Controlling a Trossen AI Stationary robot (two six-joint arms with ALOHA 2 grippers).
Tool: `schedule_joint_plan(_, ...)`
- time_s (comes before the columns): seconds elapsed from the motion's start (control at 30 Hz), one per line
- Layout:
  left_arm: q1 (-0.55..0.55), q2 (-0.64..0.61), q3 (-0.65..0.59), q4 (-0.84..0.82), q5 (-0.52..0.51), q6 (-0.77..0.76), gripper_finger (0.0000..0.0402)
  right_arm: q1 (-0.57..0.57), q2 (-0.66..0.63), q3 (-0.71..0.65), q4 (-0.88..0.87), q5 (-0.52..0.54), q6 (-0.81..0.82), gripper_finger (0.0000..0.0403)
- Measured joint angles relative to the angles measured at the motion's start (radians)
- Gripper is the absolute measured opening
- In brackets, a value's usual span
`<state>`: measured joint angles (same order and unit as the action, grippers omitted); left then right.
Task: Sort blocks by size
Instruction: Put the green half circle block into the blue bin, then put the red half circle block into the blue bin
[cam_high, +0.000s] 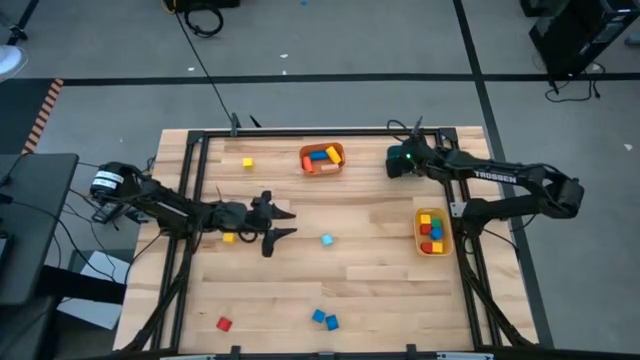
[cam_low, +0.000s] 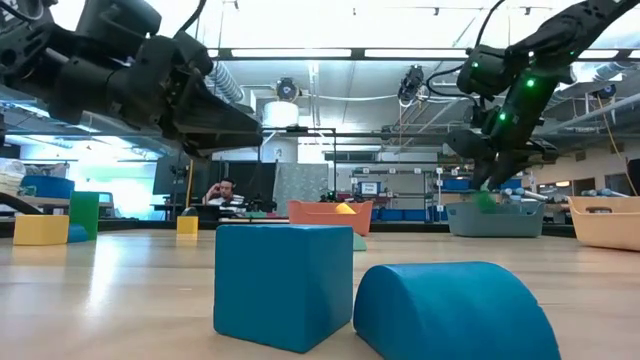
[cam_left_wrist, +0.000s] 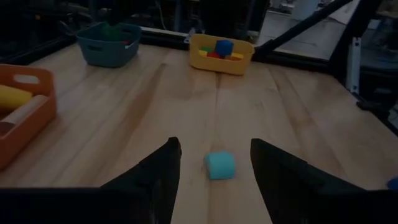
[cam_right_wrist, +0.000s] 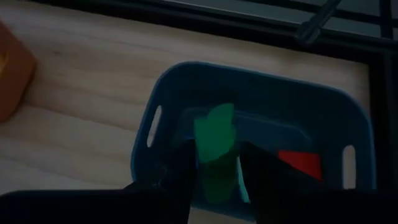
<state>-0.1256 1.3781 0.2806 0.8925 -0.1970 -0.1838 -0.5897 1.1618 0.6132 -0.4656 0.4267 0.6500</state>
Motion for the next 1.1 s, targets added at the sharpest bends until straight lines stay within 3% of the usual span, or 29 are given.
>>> schedule_joint_plan(0.1, -0.026, 0.001, 0.0, -0.007, -0.01, 0.025, 0.0201, -0.001, 0.001, 0.0, 0.003, -0.001, -0.02, 0.0147)
schedule_joint_plan(0.3, -0.108, 0.001, 0.0, -0.008, -0.171, 0.062, 0.0201, -0.001, 0.0, 0.0, 0.009, -0.002, -0.023, 0.0149)
schedule_joint_plan(0.47, -0.166, 0.001, 0.0, -0.008, -0.235, 0.069, 0.0201, 0.027, -0.005, 0.0, 0.005, -0.012, -0.081, 0.0147)
schedule_joint_plan(0.73, -0.259, 0.001, 0.001, -0.017, -0.397, 0.05, 0.0201, 0.1, -0.038, 0.0, -0.003, -0.137, -0.069, 0.0144)
schedule_joint_plan(0.93, -0.335, 0.002, 0.079, -0.232, -0.573, 0.022, 0.0188, 0.168, -0.045, 0.0, -0.008, -0.166, -0.067, 0.0142)
schedule_joint_plan(1.1, -0.36, 0.002, 0.213, -0.497, -0.591, -0.008, 0.0168, 0.225, -0.045, 0.0, -0.007, -0.159, -0.026, 0.0142)
